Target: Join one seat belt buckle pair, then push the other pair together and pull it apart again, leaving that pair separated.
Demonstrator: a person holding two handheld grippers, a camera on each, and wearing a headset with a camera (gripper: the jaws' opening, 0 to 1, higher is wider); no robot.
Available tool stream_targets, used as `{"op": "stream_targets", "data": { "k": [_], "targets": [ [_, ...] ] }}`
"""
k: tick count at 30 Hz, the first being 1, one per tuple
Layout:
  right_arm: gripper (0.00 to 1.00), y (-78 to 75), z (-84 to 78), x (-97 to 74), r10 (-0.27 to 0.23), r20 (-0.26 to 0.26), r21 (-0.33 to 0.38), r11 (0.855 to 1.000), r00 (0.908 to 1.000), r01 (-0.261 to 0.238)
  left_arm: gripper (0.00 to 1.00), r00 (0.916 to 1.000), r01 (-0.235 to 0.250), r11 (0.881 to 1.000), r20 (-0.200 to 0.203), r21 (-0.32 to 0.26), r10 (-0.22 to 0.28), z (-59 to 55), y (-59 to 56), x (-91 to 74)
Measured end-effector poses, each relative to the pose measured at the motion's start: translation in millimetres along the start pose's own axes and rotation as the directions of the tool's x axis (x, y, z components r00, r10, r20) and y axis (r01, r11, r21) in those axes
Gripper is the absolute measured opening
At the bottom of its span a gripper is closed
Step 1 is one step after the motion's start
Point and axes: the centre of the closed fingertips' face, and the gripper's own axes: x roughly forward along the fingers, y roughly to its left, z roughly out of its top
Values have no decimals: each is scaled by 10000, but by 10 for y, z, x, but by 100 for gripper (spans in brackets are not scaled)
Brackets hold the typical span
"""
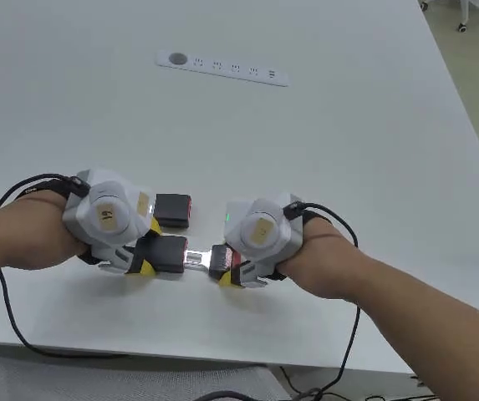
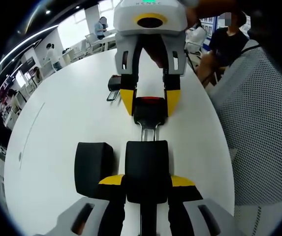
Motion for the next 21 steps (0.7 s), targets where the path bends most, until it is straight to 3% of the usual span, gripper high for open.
{"op": "stream_targets", "data": {
  "k": [12,17,21],
  "targets": [
    [31,-7,133,15,-102,456,-25,9999,9989,103,34,9999,11,9999,115,-122,-10,2,7,0],
    [30,-27,98,81,91,503,-3,10000,9987,-91,33,10000,49,10000,76,-52,-48,4,5,1],
    [30,-7,126,30,99,572,17,9999,9983,-100,33,9999,93,9999,70,-44,-92,4,5,4]
  ]
}}
